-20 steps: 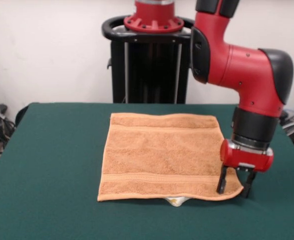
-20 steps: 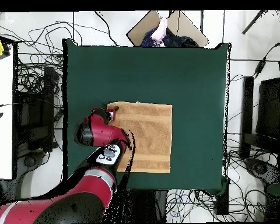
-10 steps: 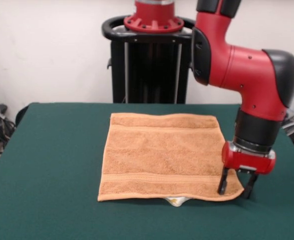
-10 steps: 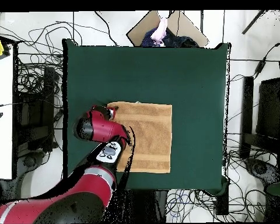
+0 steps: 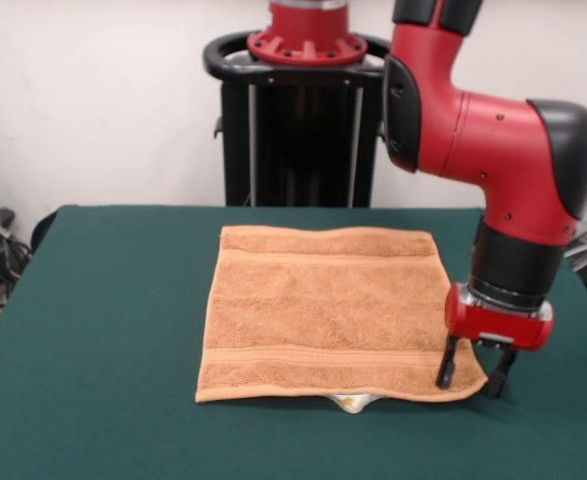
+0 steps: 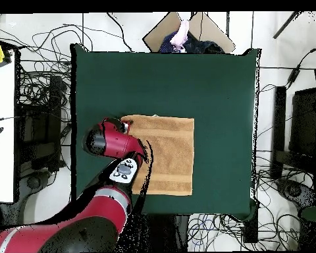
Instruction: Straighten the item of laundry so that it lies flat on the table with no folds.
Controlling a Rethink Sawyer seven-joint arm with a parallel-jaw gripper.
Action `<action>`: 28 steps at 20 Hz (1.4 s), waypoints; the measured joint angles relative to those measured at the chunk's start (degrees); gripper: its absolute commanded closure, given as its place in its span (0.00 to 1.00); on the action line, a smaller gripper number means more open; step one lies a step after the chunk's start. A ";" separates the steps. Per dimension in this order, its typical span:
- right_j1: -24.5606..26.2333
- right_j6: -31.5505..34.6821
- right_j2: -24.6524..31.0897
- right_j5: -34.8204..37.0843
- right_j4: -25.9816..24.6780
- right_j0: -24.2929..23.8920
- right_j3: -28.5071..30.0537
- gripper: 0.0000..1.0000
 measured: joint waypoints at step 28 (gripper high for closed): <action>-0.99 0.01 4.44 2.37 1.21 -4.13 -0.89 0.00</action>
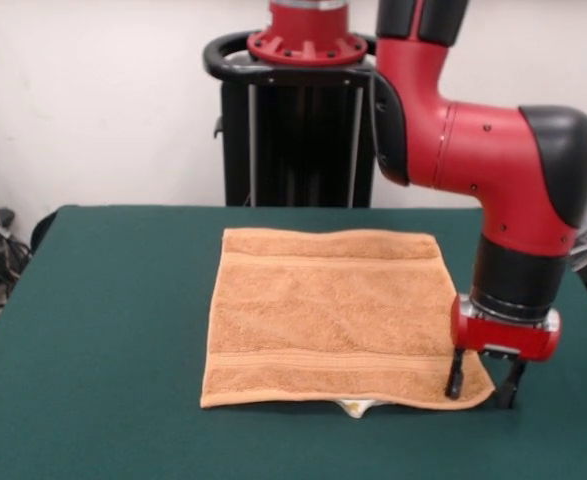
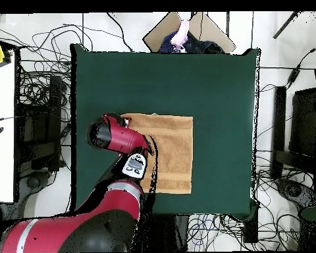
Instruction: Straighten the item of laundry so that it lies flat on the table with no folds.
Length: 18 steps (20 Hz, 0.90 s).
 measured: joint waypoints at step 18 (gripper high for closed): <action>-2.63 0.05 -3.76 8.71 4.44 7.79 -4.19 0.00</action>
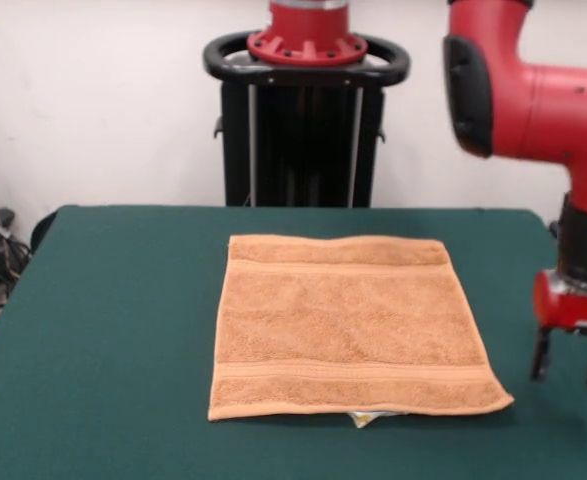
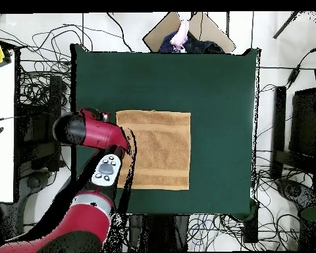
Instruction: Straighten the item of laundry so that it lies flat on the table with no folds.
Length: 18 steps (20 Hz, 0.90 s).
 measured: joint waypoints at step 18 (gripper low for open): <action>-15.94 0.00 -0.86 3.21 -4.81 -5.28 10.02 0.00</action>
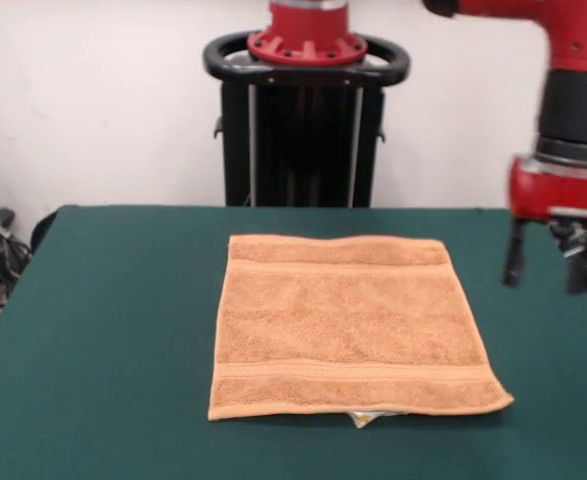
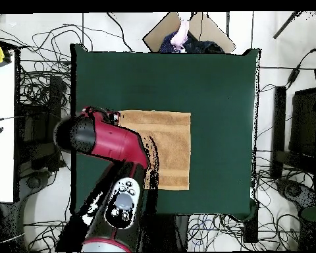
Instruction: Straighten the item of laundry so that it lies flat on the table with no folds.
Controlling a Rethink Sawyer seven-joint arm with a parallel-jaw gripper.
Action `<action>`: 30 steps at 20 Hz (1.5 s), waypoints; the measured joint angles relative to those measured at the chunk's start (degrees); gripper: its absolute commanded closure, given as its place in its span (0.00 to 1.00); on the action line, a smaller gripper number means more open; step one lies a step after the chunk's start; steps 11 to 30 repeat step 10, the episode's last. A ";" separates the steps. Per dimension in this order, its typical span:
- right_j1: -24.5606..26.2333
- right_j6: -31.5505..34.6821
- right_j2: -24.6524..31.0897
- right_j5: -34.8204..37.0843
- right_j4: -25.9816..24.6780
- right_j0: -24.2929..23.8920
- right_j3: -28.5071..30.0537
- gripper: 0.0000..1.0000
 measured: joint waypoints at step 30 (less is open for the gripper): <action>-6.02 0.00 0.14 -2.89 -10.65 -9.31 9.63 0.00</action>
